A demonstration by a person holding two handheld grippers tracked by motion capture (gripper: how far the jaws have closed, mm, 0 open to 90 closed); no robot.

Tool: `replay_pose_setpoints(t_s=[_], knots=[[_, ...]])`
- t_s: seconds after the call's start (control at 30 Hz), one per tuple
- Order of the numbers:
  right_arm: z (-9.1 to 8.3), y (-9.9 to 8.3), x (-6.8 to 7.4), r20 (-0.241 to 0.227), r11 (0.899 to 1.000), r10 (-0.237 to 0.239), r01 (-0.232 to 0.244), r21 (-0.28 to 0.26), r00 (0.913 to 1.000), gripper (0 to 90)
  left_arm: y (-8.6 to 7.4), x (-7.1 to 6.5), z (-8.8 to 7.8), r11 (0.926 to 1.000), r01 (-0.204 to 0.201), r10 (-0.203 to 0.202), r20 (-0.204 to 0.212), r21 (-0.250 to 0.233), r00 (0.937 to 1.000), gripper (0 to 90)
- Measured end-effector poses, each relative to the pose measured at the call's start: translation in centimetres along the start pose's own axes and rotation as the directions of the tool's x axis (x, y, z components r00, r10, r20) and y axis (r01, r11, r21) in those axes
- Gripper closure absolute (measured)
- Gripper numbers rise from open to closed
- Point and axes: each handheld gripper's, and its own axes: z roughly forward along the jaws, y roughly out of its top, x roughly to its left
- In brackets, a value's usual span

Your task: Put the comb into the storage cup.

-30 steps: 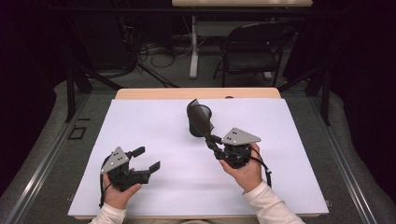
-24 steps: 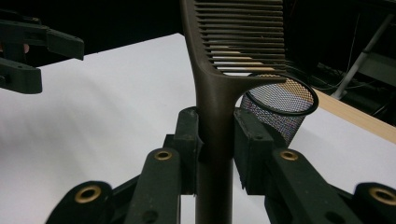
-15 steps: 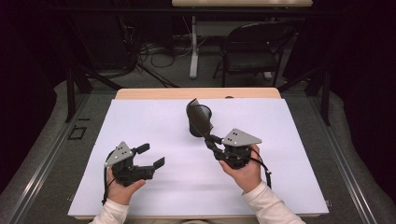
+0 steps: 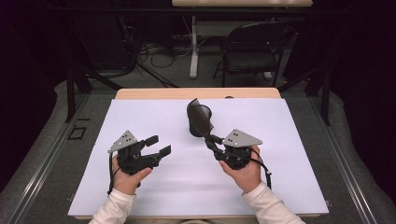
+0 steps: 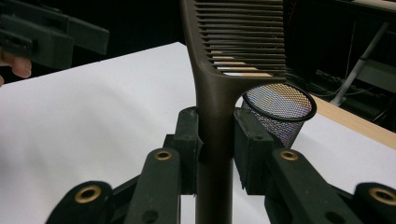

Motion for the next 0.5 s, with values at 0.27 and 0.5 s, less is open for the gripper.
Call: replay_pose_setpoints(t_s=[0.27,0.5], knots=[[0.0,-0.1,0.2,0.004,1.000,-0.009,0.009,-0.005,1.0000,72.5,1.9,-0.7,0.2,0.9999,-0.006,0.006,0.009,-0.014,0.9999,33.7],[-0.1,-0.1,0.3,0.010,1.000,-0.012,0.013,-0.013,0.9999,72.4,2.8,-1.2,0.8,0.9998,0.004,-0.005,0.028,0.022,0.9996,35.9]])
